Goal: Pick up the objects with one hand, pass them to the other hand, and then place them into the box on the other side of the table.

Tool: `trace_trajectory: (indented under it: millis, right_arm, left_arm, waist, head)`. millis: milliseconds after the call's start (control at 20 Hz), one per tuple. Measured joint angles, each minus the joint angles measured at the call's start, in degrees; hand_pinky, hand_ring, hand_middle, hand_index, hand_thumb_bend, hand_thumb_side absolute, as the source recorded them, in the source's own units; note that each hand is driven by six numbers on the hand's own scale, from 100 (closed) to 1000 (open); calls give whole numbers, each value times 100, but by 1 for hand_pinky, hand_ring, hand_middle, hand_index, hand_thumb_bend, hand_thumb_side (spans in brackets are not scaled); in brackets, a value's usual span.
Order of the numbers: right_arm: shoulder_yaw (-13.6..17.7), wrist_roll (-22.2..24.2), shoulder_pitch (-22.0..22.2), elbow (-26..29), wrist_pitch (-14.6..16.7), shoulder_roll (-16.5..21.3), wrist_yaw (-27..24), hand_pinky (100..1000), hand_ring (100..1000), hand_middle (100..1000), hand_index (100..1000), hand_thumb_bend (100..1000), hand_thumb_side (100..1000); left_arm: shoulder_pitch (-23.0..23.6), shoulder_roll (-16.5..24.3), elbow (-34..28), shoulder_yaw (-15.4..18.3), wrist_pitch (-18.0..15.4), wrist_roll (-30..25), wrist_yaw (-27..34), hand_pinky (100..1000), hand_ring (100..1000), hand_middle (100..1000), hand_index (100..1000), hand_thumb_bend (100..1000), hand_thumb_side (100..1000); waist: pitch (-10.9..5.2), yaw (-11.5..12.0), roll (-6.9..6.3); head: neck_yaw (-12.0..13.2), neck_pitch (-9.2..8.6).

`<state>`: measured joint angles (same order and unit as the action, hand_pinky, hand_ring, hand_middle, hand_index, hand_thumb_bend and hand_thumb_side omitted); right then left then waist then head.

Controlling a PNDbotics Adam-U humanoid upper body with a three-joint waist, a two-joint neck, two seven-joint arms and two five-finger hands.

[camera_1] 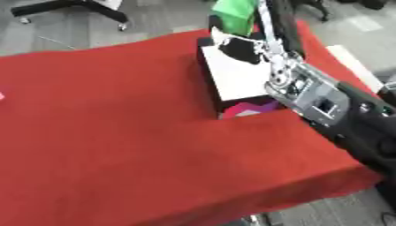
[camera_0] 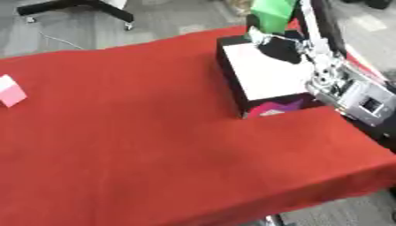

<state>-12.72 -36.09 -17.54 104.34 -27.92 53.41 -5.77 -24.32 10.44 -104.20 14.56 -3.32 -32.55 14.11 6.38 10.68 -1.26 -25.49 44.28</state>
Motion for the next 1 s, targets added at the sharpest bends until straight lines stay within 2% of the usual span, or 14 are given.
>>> trace_trajectory:
  millis: [200, 250, 350, 450, 650, 750, 850, 1000]
  right_arm:
    - [-49, -60, -116, -1229, 60, 0, -506, 530, 939, 577, 918, 100, 263]
    - [-81, -76, -116, -1478, 75, 0, -567, 549, 966, 623, 935, 136, 305]
    - [-147, -94, -114, -1868, 93, -4, -658, 630, 1000, 735, 982, 335, 438]
    - [-256, -99, -104, -2087, 99, -12, -747, 699, 1000, 825, 1000, 479, 527]
    - [-468, -64, -22, -2134, 64, -15, -816, 812, 1000, 950, 1000, 641, 641]
    - [-516, -30, 16, -2042, 29, -15, -763, 823, 1000, 960, 1000, 638, 643]
    - [-528, 8, 72, -1848, -9, -13, -597, 810, 1000, 955, 1000, 618, 600]
    - [-430, 90, 205, -1327, -91, -4, -77, 785, 1000, 933, 1000, 557, 525]
  left_arm:
    - [18, -46, -228, -2, -60, -3, 9, 781, 774, 792, 840, 100, 804]
    - [22, -47, -265, -2, -73, -9, 14, 781, 774, 792, 840, 100, 803]
    - [36, -47, -325, -3, -99, -14, 21, 782, 775, 792, 841, 100, 803]
    - [67, -47, -357, -2, -120, -14, 22, 782, 775, 793, 841, 100, 805]
    - [97, -47, -366, 0, -142, -32, -62, 785, 780, 798, 844, 100, 810]
    - [108, -47, -356, 0, -157, -47, -184, 788, 785, 804, 846, 100, 814]
    - [108, -46, -312, 2, -182, -67, -352, 789, 786, 807, 845, 100, 810]
    - [83, 12, -148, 27, -288, -60, -714, 793, 788, 809, 848, 100, 772]
  waist:
    - [45, 197, -26]
    - [55, 222, -37]
    - [64, 246, -59]
    - [70, 260, -63]
    - [70, 266, -53]
    - [70, 254, -40]
    - [69, 225, -29]
    - [62, 158, -23]
  head:
    - [-222, 0]
    - [-264, 0]
    - [-332, 0]
    - [-377, 0]
    - [-406, 0]
    - [-405, 0]
    - [-383, 0]
    - [-264, 0]
